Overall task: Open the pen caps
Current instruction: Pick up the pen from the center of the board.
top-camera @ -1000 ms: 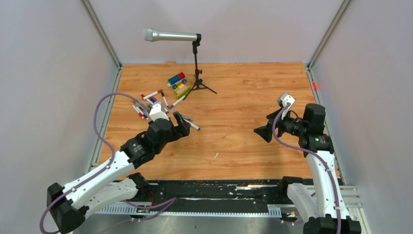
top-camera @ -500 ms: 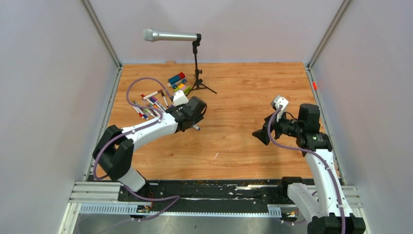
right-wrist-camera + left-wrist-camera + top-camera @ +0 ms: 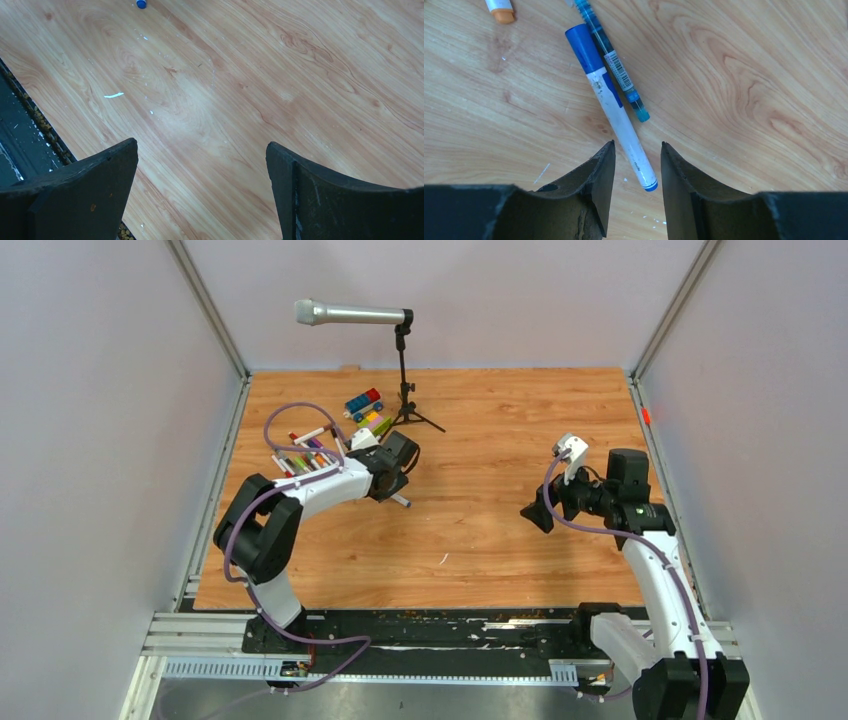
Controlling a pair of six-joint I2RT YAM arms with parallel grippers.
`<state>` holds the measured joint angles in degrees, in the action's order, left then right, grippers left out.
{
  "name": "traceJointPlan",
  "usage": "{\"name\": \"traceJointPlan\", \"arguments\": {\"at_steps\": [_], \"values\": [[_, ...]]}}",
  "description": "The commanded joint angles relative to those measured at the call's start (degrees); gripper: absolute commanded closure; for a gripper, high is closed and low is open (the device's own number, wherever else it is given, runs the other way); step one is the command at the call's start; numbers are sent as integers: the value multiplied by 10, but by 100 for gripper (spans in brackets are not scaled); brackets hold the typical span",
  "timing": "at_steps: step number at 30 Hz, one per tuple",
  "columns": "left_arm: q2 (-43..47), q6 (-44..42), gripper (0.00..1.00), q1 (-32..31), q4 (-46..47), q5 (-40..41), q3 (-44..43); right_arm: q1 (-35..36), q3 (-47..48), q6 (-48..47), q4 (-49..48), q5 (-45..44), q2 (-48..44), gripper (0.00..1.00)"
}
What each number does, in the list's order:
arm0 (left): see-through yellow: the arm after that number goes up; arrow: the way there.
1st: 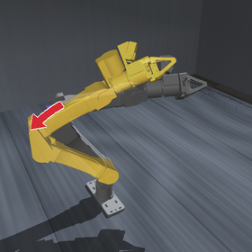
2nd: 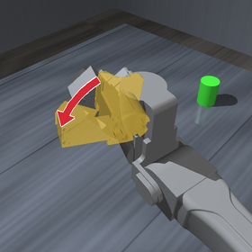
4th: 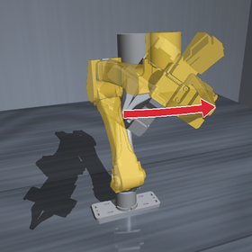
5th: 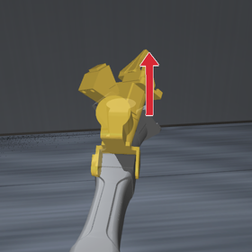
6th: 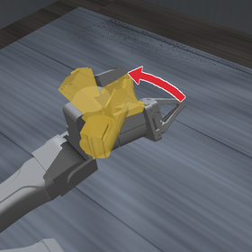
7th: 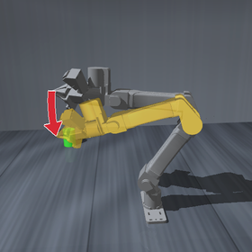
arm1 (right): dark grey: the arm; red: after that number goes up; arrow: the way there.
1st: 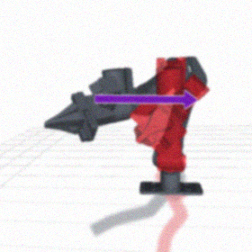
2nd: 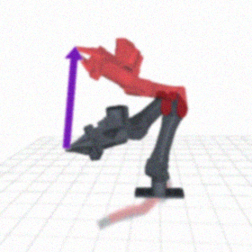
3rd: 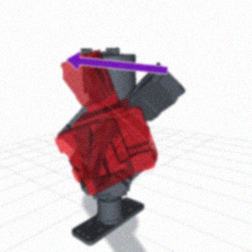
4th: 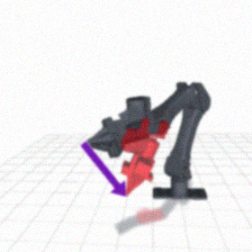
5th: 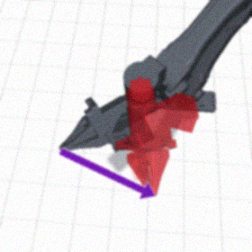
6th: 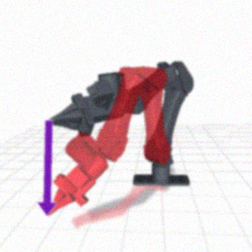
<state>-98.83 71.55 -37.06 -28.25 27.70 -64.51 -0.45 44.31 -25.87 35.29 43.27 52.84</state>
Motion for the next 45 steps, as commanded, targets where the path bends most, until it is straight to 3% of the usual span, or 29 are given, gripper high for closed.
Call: {"name": "traceJointPlan", "arguments": {"at_steps": [1, 21, 30, 45], "values": [[-12, 22, 54, -2, -6, 1, -16, 2, 8, -12, -17, -15, 5, 0], [-40, 23, 55, -1, -18, 9, -26, 2, 5, -15, -16, -17, -2, 0], [-49, 27, 62, -1, -24, -4, -22, 2, 5, -17, -15, -19, -7, 0], [-56, 26, 61, -1, -53, -13, -11, 2, 5, -19, -13, -20, -20, 0]]}}
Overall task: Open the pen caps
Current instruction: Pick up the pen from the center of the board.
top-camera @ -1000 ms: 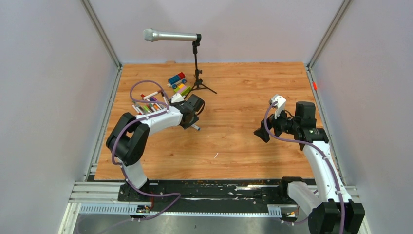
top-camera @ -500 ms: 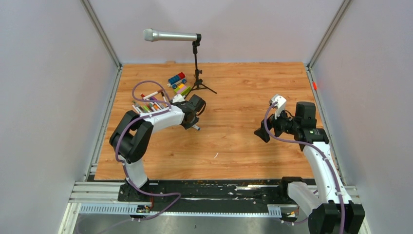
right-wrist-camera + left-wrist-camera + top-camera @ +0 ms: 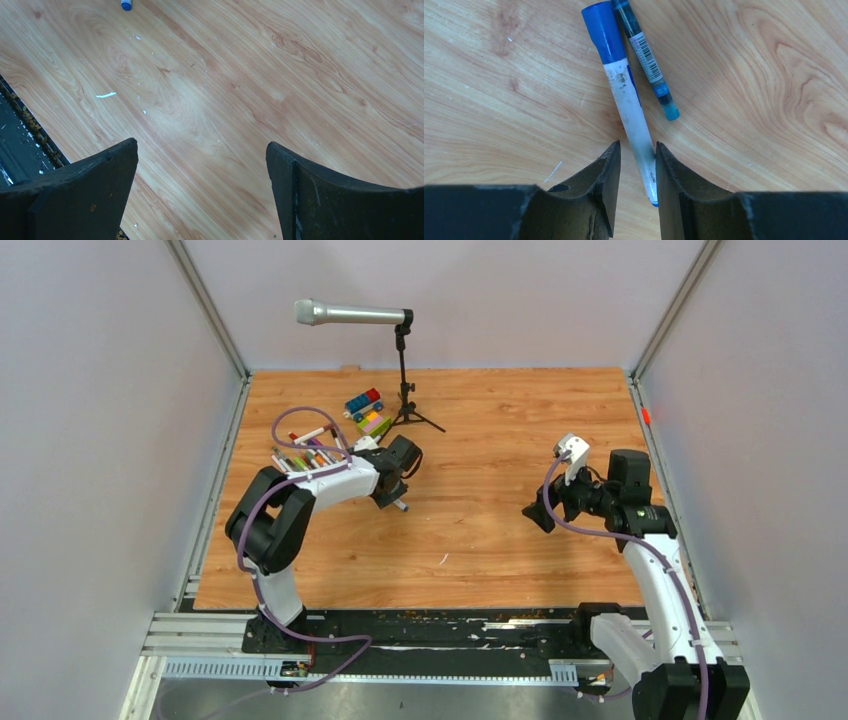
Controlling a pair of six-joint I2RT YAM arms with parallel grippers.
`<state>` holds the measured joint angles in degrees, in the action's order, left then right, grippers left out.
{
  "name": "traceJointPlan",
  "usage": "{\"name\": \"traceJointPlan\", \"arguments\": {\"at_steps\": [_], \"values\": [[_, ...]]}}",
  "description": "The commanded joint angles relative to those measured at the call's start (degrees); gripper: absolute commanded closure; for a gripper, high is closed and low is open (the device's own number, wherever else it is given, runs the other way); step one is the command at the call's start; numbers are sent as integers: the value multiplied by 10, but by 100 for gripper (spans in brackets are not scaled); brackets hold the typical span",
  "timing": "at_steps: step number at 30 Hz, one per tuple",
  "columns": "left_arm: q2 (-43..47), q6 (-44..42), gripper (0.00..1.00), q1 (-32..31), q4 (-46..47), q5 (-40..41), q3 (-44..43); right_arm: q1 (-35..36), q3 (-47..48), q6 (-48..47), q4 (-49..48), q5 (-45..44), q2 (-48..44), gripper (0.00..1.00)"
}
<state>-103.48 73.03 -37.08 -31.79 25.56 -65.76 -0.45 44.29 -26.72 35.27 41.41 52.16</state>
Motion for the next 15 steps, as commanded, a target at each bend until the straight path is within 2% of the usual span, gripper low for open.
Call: {"name": "traceJointPlan", "arguments": {"at_steps": [1, 11, 15], "values": [[-9, 12, 61, -1, -17, 6, 4, 3, 4, -10, -13, -1, -15, 0], [3, 11, 68, -1, -16, 3, 33, 2, 4, -13, -11, 2, -25, 0], [23, 7, 78, -1, -11, 0, 55, 3, 4, -15, -8, 8, -28, 0]]}}
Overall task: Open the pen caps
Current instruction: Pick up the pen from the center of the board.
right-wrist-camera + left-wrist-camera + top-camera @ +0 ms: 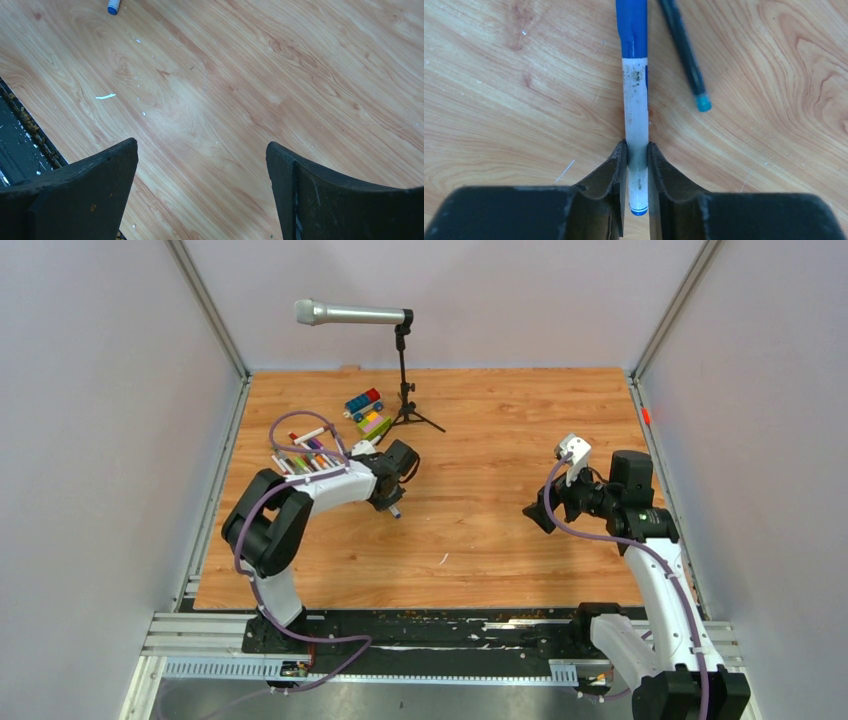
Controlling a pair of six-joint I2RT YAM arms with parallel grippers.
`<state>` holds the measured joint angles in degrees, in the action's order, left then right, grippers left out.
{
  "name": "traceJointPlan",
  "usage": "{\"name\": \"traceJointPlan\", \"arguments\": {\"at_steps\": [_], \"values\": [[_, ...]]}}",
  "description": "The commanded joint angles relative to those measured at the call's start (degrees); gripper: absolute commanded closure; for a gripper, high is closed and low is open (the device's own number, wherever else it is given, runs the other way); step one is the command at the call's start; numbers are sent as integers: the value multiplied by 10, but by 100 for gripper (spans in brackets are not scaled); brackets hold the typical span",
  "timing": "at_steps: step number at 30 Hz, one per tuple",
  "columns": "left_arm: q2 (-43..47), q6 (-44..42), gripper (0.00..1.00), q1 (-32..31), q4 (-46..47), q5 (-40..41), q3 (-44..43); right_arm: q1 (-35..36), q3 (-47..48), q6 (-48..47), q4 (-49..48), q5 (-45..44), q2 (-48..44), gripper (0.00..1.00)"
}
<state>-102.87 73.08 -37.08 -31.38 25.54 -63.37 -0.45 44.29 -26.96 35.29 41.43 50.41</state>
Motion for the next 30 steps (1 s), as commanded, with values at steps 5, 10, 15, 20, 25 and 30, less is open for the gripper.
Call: {"name": "traceJointPlan", "arguments": {"at_steps": [5, 10, 15, 20, 25, 30], "values": [[77, -18, 88, -1, -7, 3, 66, 2, 4, -16, -4, 21, -13, 0], [166, -56, 92, -1, -2, -4, 115, 3, 4, -27, 9, 58, -13, 0], [291, -106, 98, -2, 63, -64, 200, 2, 1, -37, 16, 98, -15, 0], [454, -208, 99, -2, 291, -214, 337, 2, -7, -33, 13, 172, -13, 0], [572, -208, 100, -10, 608, -310, 468, 2, -20, -27, -4, 290, -6, 0], [544, -262, 100, -82, 761, -320, 462, 2, -38, 113, -121, 458, 23, 0]]}}
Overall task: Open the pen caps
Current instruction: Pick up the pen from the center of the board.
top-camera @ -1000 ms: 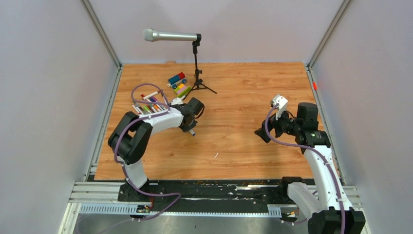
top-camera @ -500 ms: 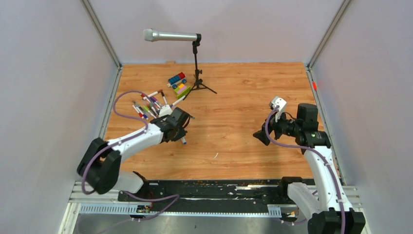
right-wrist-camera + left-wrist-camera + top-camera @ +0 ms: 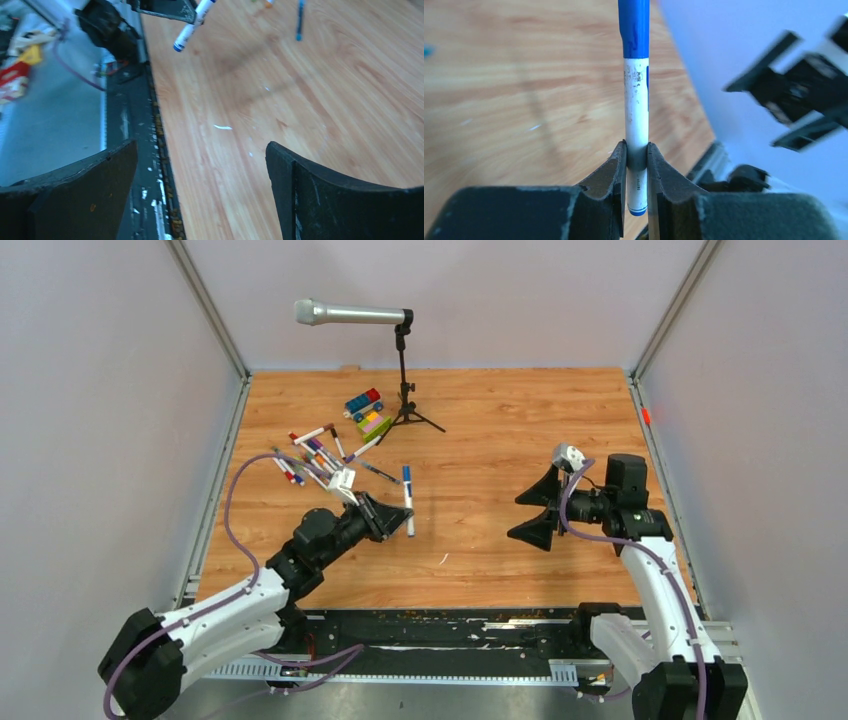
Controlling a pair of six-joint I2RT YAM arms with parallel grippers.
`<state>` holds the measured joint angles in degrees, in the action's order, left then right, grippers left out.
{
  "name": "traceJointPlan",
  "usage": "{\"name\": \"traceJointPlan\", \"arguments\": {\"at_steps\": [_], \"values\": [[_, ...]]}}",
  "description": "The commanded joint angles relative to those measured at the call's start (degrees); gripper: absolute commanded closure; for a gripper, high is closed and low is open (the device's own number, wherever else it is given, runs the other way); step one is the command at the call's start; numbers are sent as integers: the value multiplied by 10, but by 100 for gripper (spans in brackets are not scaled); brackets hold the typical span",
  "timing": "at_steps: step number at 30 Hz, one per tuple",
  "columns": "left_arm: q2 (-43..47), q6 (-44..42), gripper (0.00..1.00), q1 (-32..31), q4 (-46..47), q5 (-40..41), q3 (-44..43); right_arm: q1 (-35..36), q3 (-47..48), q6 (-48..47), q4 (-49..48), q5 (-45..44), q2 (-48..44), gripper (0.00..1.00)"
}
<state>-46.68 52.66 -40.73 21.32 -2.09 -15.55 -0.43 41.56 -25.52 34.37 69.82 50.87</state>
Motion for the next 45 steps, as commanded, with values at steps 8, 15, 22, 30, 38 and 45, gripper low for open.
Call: {"name": "traceJointPlan", "arguments": {"at_steps": [8, 15, 22, 30, 38, 45], "values": [[-155, -120, 100, -158, 425, 18, -67, 62, -18, 200, -205, 151, 38, 1], [-256, -158, 100, -223, 495, 91, -105, 70, 6, 336, -289, 140, 76, 1], [-310, -181, 100, -260, 533, 154, -109, 86, -4, 415, -371, 126, 75, 1], [-341, -176, 100, -274, 546, 160, -126, 101, 28, 448, -380, 101, 125, 7], [-364, -161, 100, -279, 569, 160, -129, 124, 27, 457, -400, 83, 117, 9], [-381, -166, 100, -289, 570, 162, -146, 124, 32, 489, -419, 79, 109, 12]]}}
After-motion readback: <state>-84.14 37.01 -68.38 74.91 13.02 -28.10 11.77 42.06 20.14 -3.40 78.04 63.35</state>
